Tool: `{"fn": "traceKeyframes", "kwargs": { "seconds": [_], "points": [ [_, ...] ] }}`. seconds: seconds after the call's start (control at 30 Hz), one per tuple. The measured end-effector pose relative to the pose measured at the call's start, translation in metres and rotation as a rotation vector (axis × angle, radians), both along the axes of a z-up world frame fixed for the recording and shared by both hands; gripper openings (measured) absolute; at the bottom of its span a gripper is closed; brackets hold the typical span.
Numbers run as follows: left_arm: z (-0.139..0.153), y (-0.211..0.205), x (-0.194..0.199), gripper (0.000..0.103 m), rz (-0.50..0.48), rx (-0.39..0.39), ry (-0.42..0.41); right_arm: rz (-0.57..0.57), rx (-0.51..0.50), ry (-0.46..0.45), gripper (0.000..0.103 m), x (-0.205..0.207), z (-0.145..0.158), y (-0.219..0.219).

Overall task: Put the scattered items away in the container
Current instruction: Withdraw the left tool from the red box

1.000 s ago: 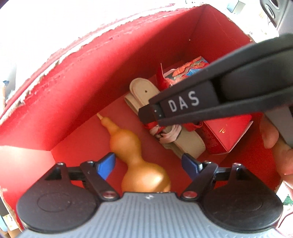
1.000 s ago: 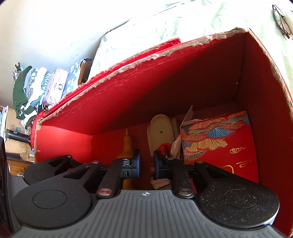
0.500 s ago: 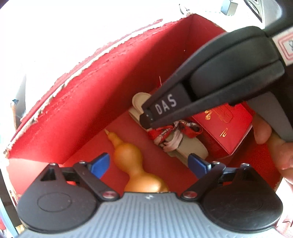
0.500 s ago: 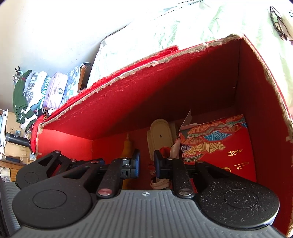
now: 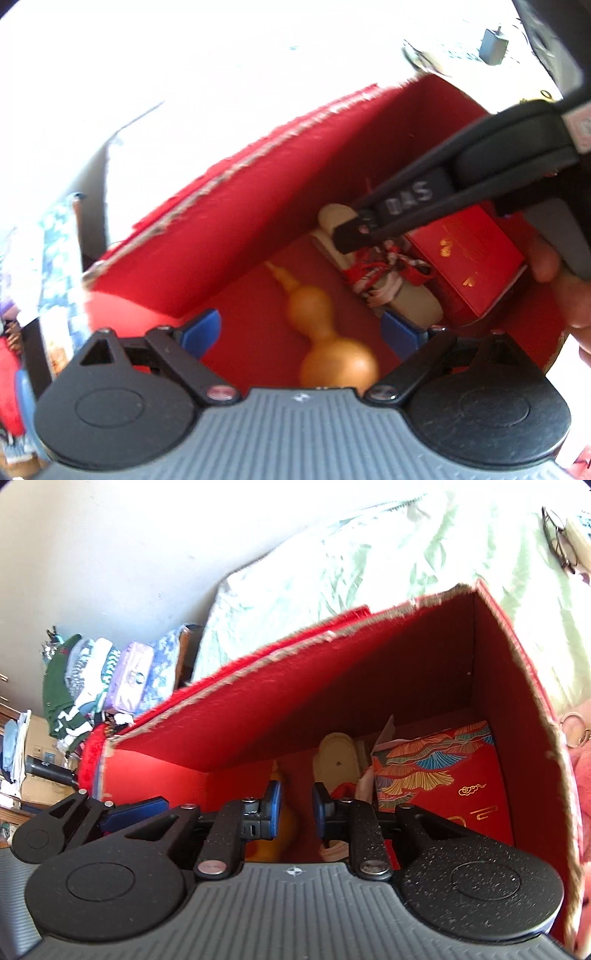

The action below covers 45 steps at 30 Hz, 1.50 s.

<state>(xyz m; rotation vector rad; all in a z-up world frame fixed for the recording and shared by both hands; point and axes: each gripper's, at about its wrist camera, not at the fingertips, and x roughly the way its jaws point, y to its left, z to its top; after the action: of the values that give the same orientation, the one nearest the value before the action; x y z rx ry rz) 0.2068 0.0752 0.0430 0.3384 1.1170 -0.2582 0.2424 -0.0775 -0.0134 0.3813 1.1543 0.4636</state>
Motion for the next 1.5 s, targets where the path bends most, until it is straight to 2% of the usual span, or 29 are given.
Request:
{"fn": "traceKeyframes", "kwargs": {
  "seconds": [0.13,0.3,0.4,0.57,0.7,0.87,1.2,1.5],
  "points": [
    [0.012,0.005,-0.005,0.094,0.059,0.009,-0.045,-0.013,-0.034,-0.05,0.022,-0.01,0.007,0.003],
    [0.017,-0.014,-0.015,0.094,0.121,0.026,-0.097,-0.049,-0.052,-0.1,0.023,-0.033,0.017,-0.004],
    [0.023,0.0,-0.02,0.096,0.145,0.055,-0.138,-0.064,-0.041,-0.126,0.024,-0.048,0.022,-0.007],
    [0.013,0.016,-0.026,0.096,0.169,0.077,-0.166,-0.071,-0.087,-0.193,0.026,-0.07,0.028,-0.003],
    [-0.009,0.015,-0.017,0.097,0.205,0.081,-0.166,-0.077,-0.1,-0.226,0.029,-0.08,0.029,-0.005],
    [-0.009,0.023,-0.022,0.097,0.284,0.085,-0.162,-0.079,-0.085,-0.244,0.029,-0.086,0.031,-0.015],
    [-0.001,0.031,-0.038,0.097,0.47,0.108,-0.165,0.017,-0.031,-0.282,0.029,-0.1,0.039,-0.031],
    [0.002,0.02,-0.064,0.097,0.597,0.16,-0.174,0.111,-0.018,-0.318,0.029,-0.116,0.04,-0.044]
  ]
}}
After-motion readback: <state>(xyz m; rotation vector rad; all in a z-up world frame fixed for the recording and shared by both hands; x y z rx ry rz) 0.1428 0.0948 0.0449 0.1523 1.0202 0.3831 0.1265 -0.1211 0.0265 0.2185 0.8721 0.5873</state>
